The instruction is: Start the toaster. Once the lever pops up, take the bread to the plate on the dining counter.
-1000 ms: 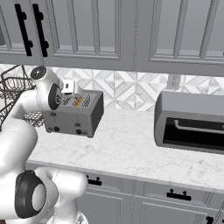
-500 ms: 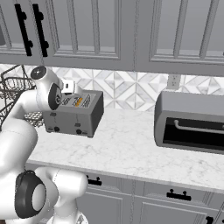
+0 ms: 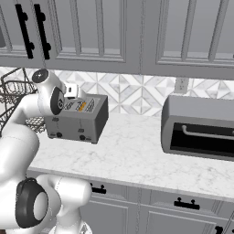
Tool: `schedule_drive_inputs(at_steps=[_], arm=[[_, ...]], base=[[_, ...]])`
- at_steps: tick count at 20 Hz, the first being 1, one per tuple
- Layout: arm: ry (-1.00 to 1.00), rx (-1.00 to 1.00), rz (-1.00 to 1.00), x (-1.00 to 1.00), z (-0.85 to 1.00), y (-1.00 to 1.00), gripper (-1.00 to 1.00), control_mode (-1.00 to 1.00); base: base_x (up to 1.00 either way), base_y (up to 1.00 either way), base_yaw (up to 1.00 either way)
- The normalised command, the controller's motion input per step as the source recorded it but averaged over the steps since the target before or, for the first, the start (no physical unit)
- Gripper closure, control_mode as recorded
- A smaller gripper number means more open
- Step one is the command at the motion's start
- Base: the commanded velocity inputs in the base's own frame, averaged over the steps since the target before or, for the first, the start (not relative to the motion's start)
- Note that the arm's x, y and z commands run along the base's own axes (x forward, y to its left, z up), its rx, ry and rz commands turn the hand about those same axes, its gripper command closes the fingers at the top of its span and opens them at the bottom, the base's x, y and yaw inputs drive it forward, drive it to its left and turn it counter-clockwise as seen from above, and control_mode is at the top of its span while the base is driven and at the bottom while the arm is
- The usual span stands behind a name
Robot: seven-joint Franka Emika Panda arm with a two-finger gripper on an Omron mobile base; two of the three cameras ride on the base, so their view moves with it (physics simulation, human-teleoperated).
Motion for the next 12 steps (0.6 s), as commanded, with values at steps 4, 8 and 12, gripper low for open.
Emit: schedule_drive_inputs(at_steps=[4,8,12], arm=[[0.00,0.00,0.00,0.00,0.00,0.00,-1.00,-1.00],[0.00,0.00,0.00,0.00,0.00,0.00,-1.00,-1.00],[0.00,0.00,0.00,0.00,0.00,0.00,-1.00,-1.00]], base=[[0.00,0.00,0.00],[0.00,0.00,0.00],[0.00,0.00,0.00]])
